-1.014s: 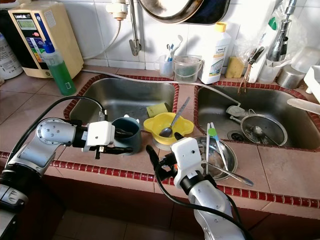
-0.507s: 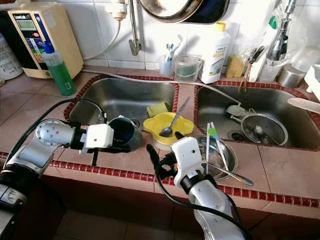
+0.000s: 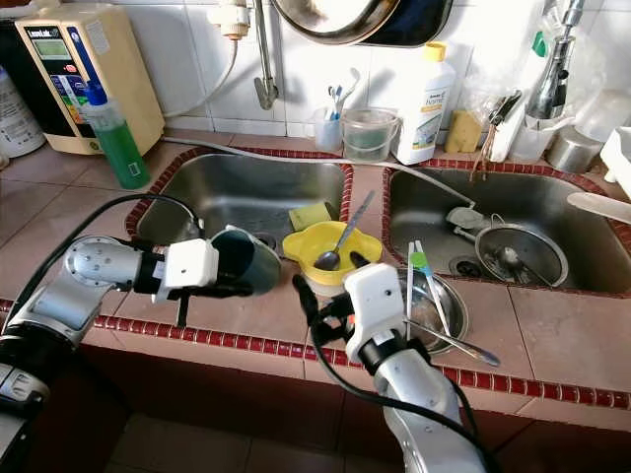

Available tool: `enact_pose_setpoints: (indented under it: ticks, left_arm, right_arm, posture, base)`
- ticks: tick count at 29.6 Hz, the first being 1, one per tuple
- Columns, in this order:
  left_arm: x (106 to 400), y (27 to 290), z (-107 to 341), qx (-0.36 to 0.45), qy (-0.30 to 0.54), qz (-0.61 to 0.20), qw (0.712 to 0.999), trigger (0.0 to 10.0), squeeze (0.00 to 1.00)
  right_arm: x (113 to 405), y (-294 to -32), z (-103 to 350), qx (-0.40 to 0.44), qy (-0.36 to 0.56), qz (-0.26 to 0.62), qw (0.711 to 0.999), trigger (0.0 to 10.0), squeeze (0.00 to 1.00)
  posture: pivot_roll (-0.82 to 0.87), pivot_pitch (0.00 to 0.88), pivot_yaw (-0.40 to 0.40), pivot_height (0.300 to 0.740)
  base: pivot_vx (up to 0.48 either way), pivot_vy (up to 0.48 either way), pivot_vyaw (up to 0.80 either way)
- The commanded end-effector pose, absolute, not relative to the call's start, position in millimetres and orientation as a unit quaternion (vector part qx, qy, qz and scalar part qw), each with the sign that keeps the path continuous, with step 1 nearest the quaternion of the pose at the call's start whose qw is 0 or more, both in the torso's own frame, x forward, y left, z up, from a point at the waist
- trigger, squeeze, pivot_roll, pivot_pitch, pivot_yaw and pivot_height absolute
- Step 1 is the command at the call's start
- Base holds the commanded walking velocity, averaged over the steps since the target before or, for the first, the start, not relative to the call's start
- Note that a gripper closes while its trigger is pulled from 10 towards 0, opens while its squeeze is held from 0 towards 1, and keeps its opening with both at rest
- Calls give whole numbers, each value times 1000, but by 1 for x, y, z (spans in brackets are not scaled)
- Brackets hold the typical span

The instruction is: Kitchen organization

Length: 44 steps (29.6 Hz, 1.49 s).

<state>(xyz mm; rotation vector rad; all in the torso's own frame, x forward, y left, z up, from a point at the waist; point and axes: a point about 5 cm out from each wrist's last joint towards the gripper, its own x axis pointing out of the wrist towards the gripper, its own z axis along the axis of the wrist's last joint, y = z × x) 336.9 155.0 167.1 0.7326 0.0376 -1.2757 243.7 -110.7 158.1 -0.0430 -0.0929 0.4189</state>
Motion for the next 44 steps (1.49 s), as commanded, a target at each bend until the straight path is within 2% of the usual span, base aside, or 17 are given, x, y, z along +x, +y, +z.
enact_pose_setpoints:
  ticks: [1,4,5,6,7,8,11,12,13,20,28,31,33,44]
  left_arm:
    - [342,161,179,323,1,-557,765,0,0]
    - [344,165,181,297,-14,-524,798,0,0]
    - [344,167,184,278,-24,-504,817,0,0]
    - [344,167,184,278,-24,-504,817,0,0]
    - [346,167,186,257,-33,-482,837,1412,0]
    - [346,167,186,247,-38,-472,845,10000,0]
    - [346,167,190,195,-62,-428,880,10000,0]
    - [346,167,190,195,-62,-428,880,10000,0]
    - [346,166,193,170,-81,-400,897,10000,0]
    - [342,149,202,87,-145,-303,938,10000,0]
    - [329,132,205,-9,-169,-213,962,10000,0]
    - [322,129,201,-19,-174,-190,966,10000,0]
    - [320,128,195,-52,-151,-172,972,10000,0]
    - [320,126,190,-32,-127,-180,975,10000,0]
  right_arm:
    - [246,-113,164,-11,-62,201,978,10000,0]
    - [252,-116,168,-8,-74,189,979,10000,0]
    - [256,-118,170,-5,-80,182,980,10000,0]
    - [256,-118,170,-5,-80,182,980,10000,0]
    - [259,-119,172,0,-85,173,981,10000,0]
    - [261,-120,173,2,-87,169,982,10000,0]
    - [267,-123,177,11,-96,146,984,10000,0]
    - [267,-123,177,11,-96,146,984,10000,0]
    - [268,-124,179,9,-104,138,985,10000,0]
    - [277,-136,187,17,-132,81,988,10000,0]
    - [283,-144,191,20,-154,33,987,10000,0]
    - [285,-154,191,24,-160,4,987,10000,0]
    - [285,-159,190,25,-163,-14,986,10000,0]
    - [279,-144,182,22,-160,19,987,10000,0]
  posture:
    - [-118,13,62,740]
    - [-113,9,51,740]
    - [-107,7,44,740]
    - [-107,7,44,740]
    - [-106,4,35,740]
    - [-102,4,33,740]
    - [-100,0,30,740]
    - [-100,0,30,740]
    - [-98,0,23,740]
    - [-100,0,11,740]
    - [-102,0,3,740]
    - [-101,0,3,740]
    - [-98,0,0,740]
    - [-107,0,18,740]
  base:
    - [0,0,0]
    - [0,0,0]
    - [0,0,0]
    - [0,0,0]
    - [0,0,0]
    - [0,0,0]
    - [0,0,0]
    - [0,0,0]
    - [0,0,0]
    - [0,0,0]
    - [0,0,0]
    - [0,0,0]
    - [0,0,0]
    - [0,0,0]
